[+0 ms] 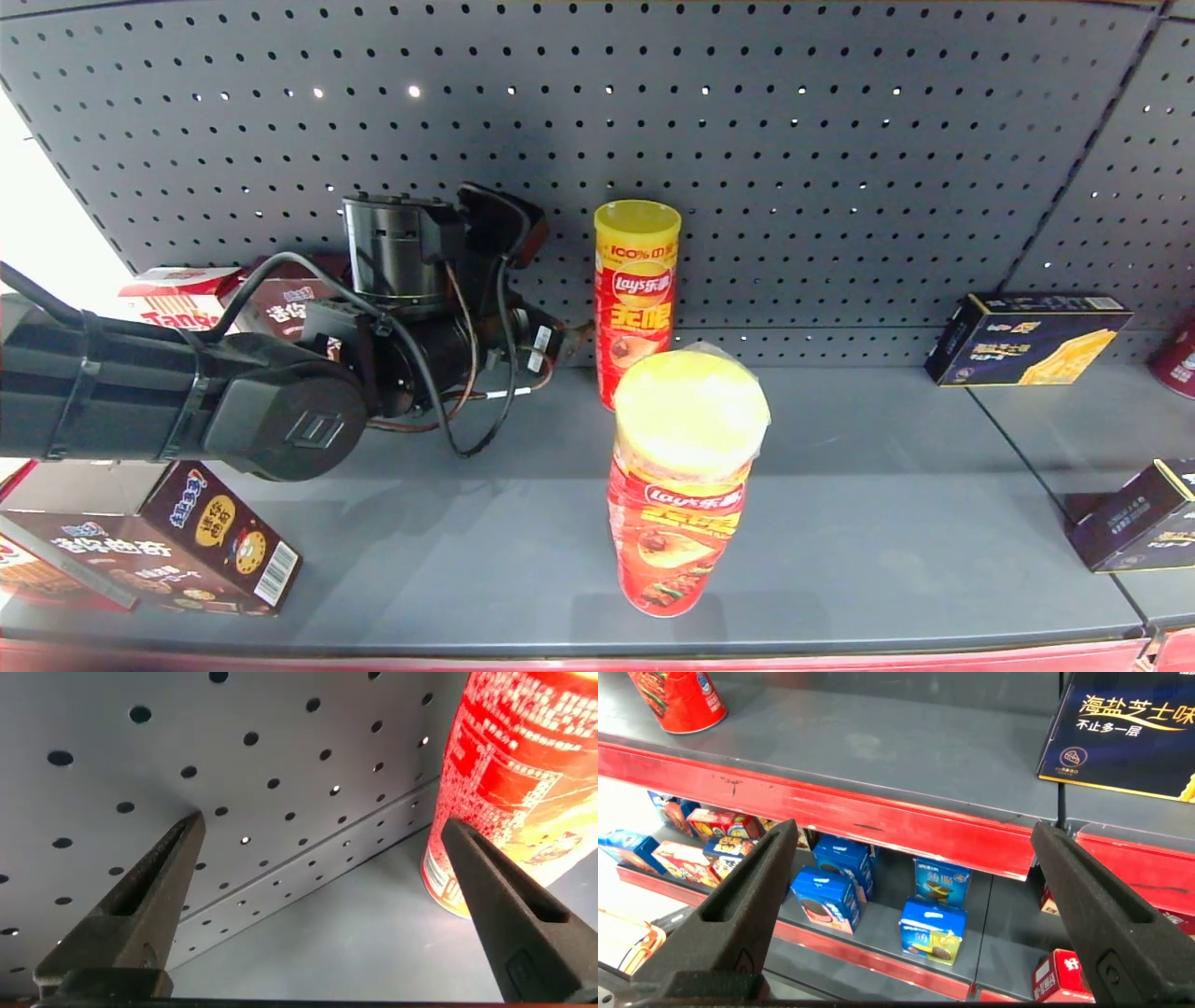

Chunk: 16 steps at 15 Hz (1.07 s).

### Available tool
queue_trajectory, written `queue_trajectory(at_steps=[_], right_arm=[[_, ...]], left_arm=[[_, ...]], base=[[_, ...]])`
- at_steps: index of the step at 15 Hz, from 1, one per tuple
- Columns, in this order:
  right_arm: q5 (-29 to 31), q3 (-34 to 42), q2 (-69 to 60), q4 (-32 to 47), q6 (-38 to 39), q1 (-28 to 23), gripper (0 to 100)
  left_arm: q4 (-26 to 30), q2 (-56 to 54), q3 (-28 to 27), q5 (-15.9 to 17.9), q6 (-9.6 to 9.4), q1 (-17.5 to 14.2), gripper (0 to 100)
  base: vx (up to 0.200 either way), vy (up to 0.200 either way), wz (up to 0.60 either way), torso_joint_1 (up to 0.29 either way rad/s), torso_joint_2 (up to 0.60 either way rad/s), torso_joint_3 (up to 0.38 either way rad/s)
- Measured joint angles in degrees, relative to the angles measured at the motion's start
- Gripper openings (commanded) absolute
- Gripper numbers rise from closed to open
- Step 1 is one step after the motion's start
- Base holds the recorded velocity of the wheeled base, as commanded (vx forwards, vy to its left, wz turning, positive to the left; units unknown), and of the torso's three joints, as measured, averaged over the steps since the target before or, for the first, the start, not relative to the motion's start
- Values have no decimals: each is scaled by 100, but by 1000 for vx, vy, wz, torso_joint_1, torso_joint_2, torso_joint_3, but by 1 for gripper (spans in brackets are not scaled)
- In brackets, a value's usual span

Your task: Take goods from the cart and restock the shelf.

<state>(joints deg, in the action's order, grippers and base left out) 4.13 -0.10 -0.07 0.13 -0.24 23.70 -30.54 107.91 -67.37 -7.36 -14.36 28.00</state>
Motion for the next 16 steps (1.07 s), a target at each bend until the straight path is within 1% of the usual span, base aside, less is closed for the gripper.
queue_trajectory(at_steps=[2,4,7,9,11,12,15,16], right_arm=[[0,0,0,2,0,0,100],[0,0,0,2,2,0,100],[-1,0,0,2,0,0,100],[0,0,0,2,2,0,100],[-1,0,0,0,0,0,100],[-1,0,0,0,0,0,100],[-1,0,0,0,0,2,100],[-1,0,0,2,2,2,100]], left_arm=[[-140,-11,41,-5,-2,-2,100],[-116,-78,66,-5,2,-56,100],[-94,-511,135,4,18,-77,100],[-74,-920,306,6,33,-55,100],[-90,-1545,670,4,43,-24,100],[-85,-1871,944,4,49,-22,100],[-57,-3211,2029,1,141,-39,100],[76,-3716,2387,1,172,-46,100]], base=[[0,0,0,0,0,0],[0,0,0,0,0,0],[0,0,0,0,0,0],[0,0,0,0,0,0],[0,0,0,0,0,0],[0,0,0,0,0,0],[0,0,0,0,0,0],[0,0,0,0,0,0]])
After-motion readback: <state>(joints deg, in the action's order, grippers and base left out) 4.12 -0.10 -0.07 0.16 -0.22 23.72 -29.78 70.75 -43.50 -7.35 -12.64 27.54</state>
